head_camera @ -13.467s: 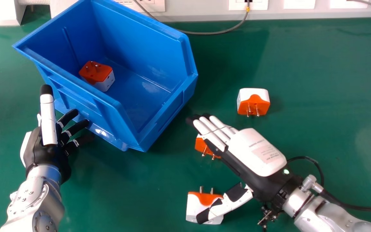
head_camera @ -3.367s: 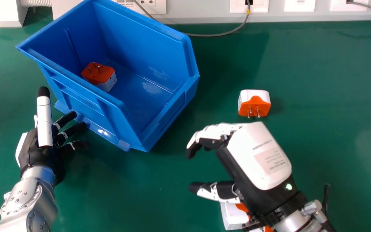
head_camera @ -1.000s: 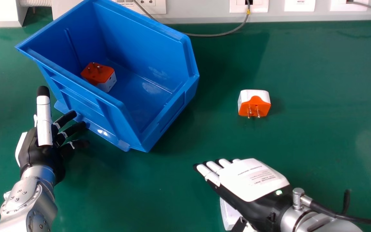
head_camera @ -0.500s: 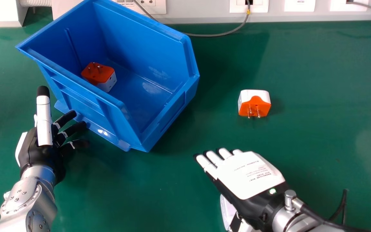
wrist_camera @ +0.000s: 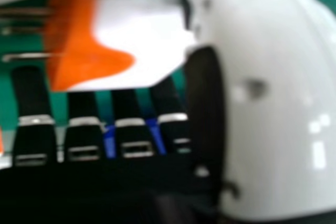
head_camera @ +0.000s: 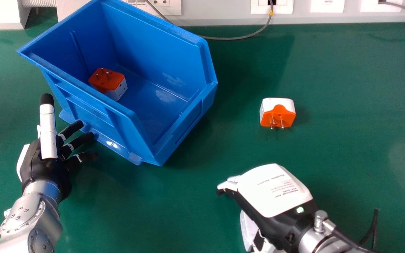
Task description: Pick all objects and put in blue box
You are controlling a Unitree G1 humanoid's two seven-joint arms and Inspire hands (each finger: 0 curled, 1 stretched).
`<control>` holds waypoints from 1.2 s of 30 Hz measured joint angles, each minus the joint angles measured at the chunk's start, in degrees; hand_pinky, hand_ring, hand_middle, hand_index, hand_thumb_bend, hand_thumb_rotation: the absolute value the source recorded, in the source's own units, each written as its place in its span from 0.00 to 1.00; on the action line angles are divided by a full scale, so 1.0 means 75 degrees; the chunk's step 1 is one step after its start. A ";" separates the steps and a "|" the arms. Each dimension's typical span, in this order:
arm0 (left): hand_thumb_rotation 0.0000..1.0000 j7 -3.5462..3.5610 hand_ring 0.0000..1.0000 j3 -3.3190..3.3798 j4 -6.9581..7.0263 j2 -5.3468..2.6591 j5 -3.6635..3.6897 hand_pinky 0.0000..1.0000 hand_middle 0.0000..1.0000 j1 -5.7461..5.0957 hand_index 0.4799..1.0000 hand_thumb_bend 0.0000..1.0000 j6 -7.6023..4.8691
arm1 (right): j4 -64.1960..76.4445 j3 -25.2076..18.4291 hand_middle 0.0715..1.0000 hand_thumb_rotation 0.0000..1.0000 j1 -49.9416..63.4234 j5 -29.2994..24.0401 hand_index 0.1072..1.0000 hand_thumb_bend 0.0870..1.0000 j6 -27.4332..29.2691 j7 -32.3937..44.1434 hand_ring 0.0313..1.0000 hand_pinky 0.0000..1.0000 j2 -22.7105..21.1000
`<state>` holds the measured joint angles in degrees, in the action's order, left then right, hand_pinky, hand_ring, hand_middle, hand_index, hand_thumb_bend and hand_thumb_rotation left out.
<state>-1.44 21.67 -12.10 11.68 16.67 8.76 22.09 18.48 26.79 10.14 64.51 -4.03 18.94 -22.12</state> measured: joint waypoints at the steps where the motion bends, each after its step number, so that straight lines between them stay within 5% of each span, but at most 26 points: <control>1: 0.93 0.0001 0.73 0.0001 0.0000 0.0000 0.0005 0.64 0.83 0.0000 0.78 0.87 0.0001 | 0.0000 -0.0028 0.66 0.04 0.0017 -0.0131 0.61 0.57 0.0006 -0.0044 0.59 0.46 0.0009; 28: 0.94 -0.0018 0.72 -0.0002 -0.0077 0.0003 0.0005 0.64 0.82 0.0025 0.78 0.87 -0.0055 | -0.0700 -0.0254 0.52 0.01 -0.0079 -0.1004 0.50 0.48 0.1596 -0.2240 0.47 0.35 -0.0196; 36: 0.94 -0.0014 0.73 0.0002 -0.0053 0.0004 0.0015 0.64 0.82 0.0024 0.78 0.87 -0.0027 | -0.1160 -0.0508 0.50 0.01 -0.0279 -0.1413 0.47 0.47 0.2343 -0.3591 0.46 0.36 -0.0068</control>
<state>-1.55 21.69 -12.50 11.71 16.78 8.94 21.89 9.78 22.98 8.04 53.91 13.54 -8.00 -22.63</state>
